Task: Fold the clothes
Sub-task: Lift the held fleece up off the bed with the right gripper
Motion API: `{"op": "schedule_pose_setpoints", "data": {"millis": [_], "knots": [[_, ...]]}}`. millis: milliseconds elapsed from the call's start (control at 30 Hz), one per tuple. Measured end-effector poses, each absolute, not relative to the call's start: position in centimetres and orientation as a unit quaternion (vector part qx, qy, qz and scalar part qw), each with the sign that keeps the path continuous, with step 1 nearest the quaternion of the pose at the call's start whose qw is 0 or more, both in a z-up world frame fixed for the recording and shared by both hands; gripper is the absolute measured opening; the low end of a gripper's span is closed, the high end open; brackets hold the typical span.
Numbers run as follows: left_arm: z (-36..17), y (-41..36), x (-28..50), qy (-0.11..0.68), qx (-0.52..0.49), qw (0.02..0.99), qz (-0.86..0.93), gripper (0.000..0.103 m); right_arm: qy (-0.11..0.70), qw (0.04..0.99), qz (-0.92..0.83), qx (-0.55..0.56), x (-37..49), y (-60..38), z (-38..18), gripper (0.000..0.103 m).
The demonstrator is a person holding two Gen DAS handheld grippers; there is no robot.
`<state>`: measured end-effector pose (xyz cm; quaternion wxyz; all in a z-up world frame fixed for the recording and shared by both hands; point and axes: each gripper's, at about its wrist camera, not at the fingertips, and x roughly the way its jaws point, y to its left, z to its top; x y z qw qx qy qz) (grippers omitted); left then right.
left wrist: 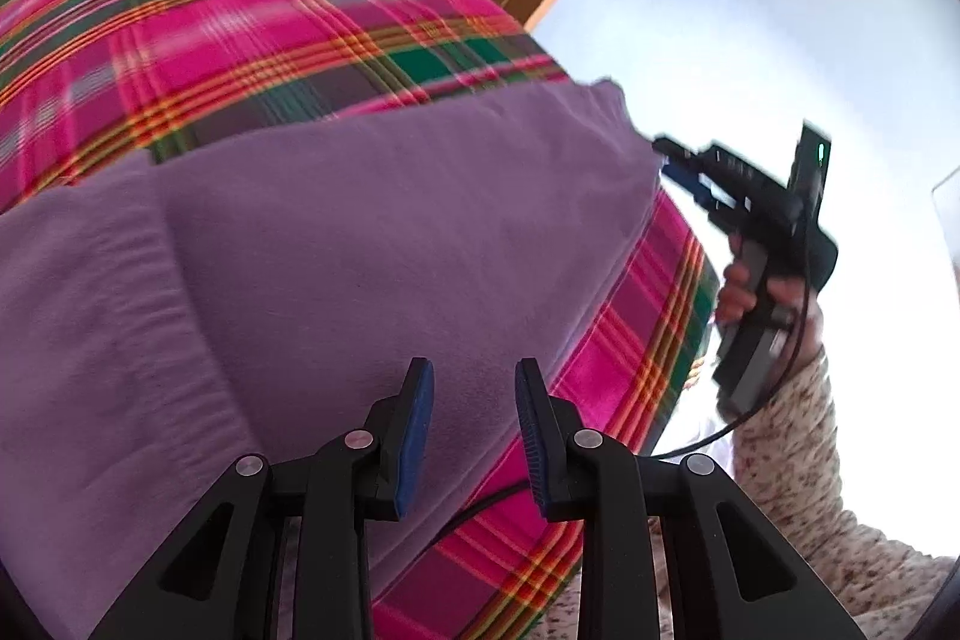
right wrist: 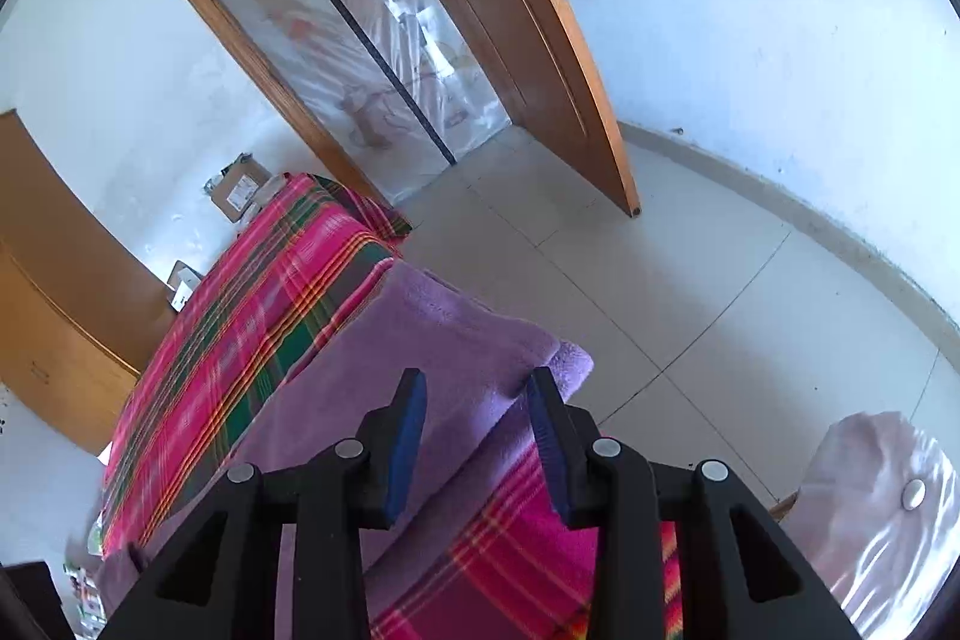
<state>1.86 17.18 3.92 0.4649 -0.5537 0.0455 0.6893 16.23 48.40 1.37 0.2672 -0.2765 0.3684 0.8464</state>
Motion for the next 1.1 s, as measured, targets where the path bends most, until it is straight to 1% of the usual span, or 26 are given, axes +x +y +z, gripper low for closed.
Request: {"op": "schedule_pose_setpoints", "data": {"millis": [67,100,133,167,367,467,567,700,767,800,833,1000,1100], "knots": [[3.7,17.7,2.2,0.055,-0.553,0.471,0.685,0.029,0.377,0.264,0.844,-0.275,16.0,48.9,1.1,0.035],[3.6,17.9,2.4,0.060,-0.553,0.474,0.683,0.029,0.380,0.266,0.842,-0.275,15.9,49.2,1.0,0.027],[3.5,18.1,2.5,0.064,-0.553,0.477,0.680,0.029,0.377,0.274,0.839,-0.282,15.9,49.4,0.9,0.010],[3.4,18.3,2.6,0.066,-0.555,0.479,0.677,0.029,0.374,0.281,0.836,-0.286,15.8,49.6,0.8,0.004],[3.2,18.7,3.0,0.073,-0.557,0.482,0.673,0.029,0.353,0.294,0.848,-0.264,16.9,49.3,1.8,0.004],[3.0,18.9,2.9,0.069,-0.561,0.483,0.669,0.029,0.351,0.297,0.839,-0.291,16.2,49.7,1.1,0.004],[3.0,18.9,2.9,0.069,-0.562,0.484,0.668,0.029,0.367,0.300,0.830,-0.294,16.1,50.1,0.5,0.006],[3.0,18.8,2.9,0.068,-0.563,0.483,0.667,0.029,0.399,0.305,0.819,-0.277,17.3,50.7,0.4,0.017],[3.0,18.9,2.8,0.067,-0.563,0.483,0.667,0.029,0.419,0.300,0.817,-0.260,18.1,51.0,0.3,0.025],[2.9,19.0,2.8,0.067,-0.564,0.483,0.667,0.029,0.429,0.299,0.815,-0.251,18.5,51.2,0.2,0.035],[2.9,19.0,2.7,0.066,-0.564,0.483,0.666,0.029,0.436,0.295,0.814,-0.245,18.7,51.5,0.0,0.043],[2.8,19.2,2.7,0.066,-0.564,0.484,0.666,0.029,0.474,0.268,0.803,-0.243,19.1,52.5,-1.1,0.044],[2.8,19.2,2.6,0.064,-0.564,0.485,0.665,0.029,0.483,0.260,0.799,-0.245,18.9,52.6,-1.5,0.044]]}}
